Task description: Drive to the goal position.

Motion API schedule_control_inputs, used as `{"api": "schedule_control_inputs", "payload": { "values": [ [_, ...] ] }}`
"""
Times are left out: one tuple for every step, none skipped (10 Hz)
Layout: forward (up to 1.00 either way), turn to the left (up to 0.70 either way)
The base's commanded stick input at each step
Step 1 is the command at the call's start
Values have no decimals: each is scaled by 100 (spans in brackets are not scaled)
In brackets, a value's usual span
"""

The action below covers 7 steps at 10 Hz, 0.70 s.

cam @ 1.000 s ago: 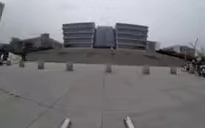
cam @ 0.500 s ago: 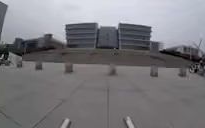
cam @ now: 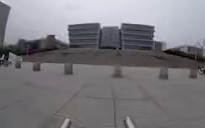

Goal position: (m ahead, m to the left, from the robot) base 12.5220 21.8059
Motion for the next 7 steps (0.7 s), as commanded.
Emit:
{"api": "schedule_control_inputs", "payload": {
  "values": [
    [100,0],
    [100,0],
    [100,0],
    [100,0],
    [100,0],
    [100,0],
    [100,0]
  ]
}}
